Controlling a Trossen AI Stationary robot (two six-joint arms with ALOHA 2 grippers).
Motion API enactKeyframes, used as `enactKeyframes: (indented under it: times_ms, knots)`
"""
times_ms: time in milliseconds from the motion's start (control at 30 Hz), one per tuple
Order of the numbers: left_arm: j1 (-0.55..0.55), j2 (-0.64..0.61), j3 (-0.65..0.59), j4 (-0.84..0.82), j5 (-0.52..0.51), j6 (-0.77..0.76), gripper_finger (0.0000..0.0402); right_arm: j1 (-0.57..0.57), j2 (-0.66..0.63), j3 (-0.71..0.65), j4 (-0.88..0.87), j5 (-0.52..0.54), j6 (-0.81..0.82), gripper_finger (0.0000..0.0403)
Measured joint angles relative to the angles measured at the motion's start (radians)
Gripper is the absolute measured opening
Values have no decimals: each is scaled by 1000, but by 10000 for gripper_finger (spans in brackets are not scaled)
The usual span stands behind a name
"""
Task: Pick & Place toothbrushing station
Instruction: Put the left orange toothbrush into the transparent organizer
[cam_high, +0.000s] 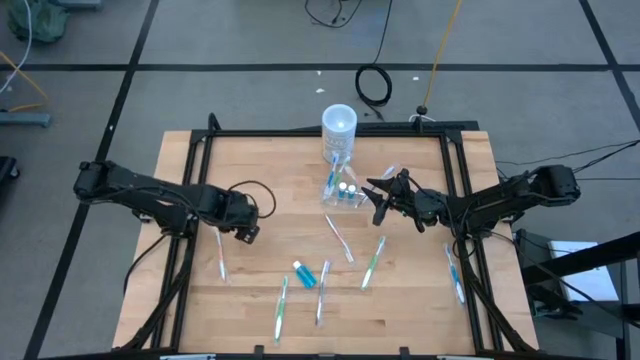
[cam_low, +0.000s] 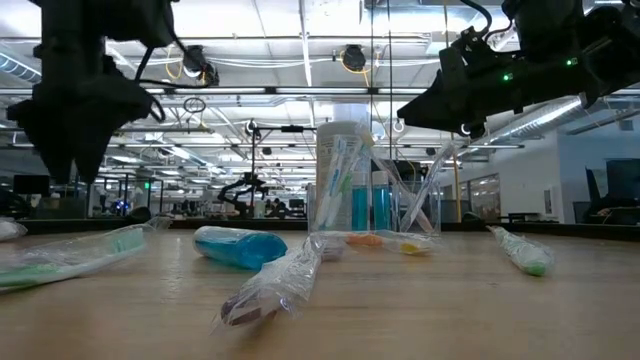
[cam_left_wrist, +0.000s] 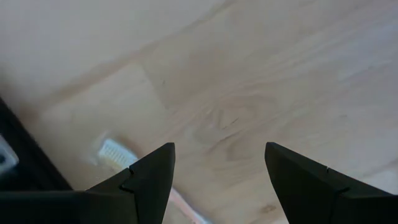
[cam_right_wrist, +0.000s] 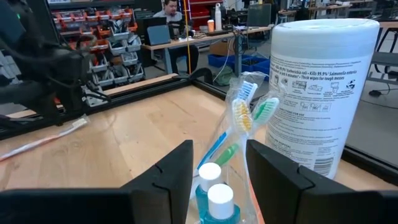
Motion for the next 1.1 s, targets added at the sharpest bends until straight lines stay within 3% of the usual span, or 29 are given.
enactKeyframes:
  times_ms: [700, 1100]
  knots:
    - [-188, -1, -15, -6, 38, -289, 255, 0, 0, 0, 0, 0, 0, 141]
    - [-281, -66, -176, 54, 95, -554, 255, 0, 0, 0, 0, 0, 0, 140]
